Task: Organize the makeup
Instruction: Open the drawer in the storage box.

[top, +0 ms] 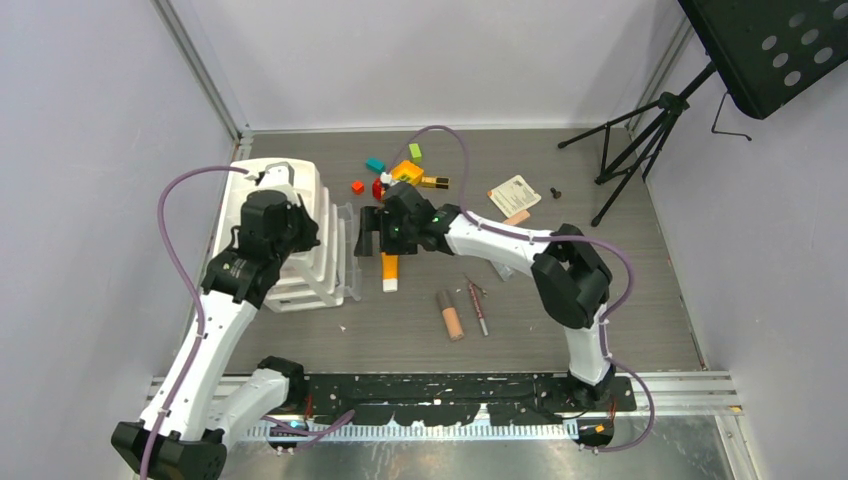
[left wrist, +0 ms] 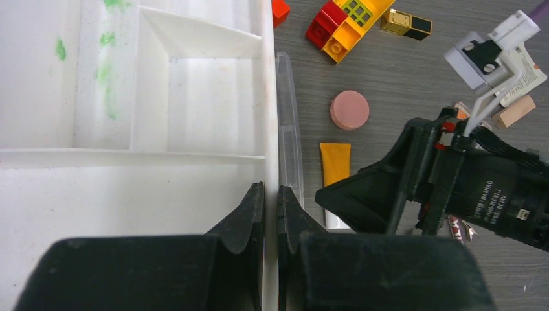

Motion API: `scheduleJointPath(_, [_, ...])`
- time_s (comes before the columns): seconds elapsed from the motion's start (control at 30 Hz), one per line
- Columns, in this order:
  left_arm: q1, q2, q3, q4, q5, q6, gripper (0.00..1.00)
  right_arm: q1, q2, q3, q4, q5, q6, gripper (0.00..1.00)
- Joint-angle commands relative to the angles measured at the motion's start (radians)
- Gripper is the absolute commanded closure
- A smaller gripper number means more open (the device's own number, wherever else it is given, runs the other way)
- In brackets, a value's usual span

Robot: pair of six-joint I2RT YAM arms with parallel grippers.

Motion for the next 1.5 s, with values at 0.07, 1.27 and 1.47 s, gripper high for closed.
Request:
scheduleJointPath(0.07, [0.001,0.006,0.039,0.085,0.027,-0.001,1.0,0.027,0.093,0.152,-0.036,0.032,0.001,0.13])
scheduleJointPath(1.27, [0.001,0.007,0.018,0.091,0.019,-0.007,1.0,0.075,0.073,0.266,-0.455,0.727,-0.074,0.22])
scheduleJointPath(1.47, [0.001,0.018,0.014,0.086,0.025,-0.01,1.0,0.076,0.053,0.26,-0.469,0.751,-0.077,0.26])
